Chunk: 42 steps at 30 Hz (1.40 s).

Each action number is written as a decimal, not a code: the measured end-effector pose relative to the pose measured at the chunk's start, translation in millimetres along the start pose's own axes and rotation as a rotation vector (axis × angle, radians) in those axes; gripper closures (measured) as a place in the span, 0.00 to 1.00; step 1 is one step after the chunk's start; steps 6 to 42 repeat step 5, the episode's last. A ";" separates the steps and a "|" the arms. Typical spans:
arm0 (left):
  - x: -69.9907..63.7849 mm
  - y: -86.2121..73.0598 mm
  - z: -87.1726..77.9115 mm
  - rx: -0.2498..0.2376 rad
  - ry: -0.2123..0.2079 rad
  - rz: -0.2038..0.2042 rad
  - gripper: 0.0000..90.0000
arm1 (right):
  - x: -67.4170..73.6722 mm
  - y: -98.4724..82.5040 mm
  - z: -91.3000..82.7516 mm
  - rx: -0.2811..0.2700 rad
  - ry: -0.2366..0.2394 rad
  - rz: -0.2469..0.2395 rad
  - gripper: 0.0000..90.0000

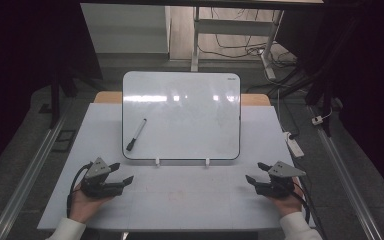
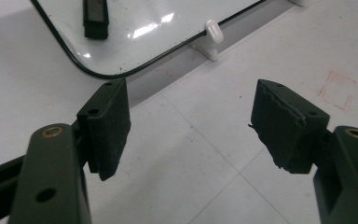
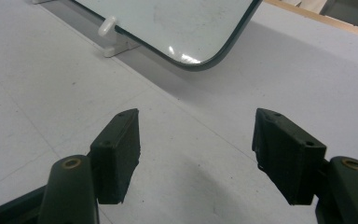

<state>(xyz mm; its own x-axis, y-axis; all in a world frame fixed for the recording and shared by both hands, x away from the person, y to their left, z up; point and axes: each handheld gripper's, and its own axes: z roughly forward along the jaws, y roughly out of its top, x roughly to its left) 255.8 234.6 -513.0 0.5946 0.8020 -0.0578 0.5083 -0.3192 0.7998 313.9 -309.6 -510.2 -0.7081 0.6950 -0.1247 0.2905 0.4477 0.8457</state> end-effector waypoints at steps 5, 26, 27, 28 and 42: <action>0.6 -0.4 -1.0 -0.002 0.004 -0.005 0.32 | 1.3 0.9 -0.7 -0.002 0.009 -0.006 0.36; 0.6 -0.4 -1.0 -0.002 0.004 -0.005 0.32 | 1.3 0.9 -0.7 -0.002 0.009 -0.006 0.36; 0.6 -0.4 -1.0 -0.002 0.004 -0.005 0.32 | 1.3 0.9 -0.7 -0.002 0.009 -0.006 0.36; 0.6 -0.4 -1.0 -0.002 0.004 -0.005 0.32 | 1.3 0.9 -0.7 -0.002 0.009 -0.006 0.36; 0.6 -0.4 -1.0 -0.002 0.004 -0.005 0.32 | 1.3 0.9 -0.7 -0.002 0.009 -0.006 0.36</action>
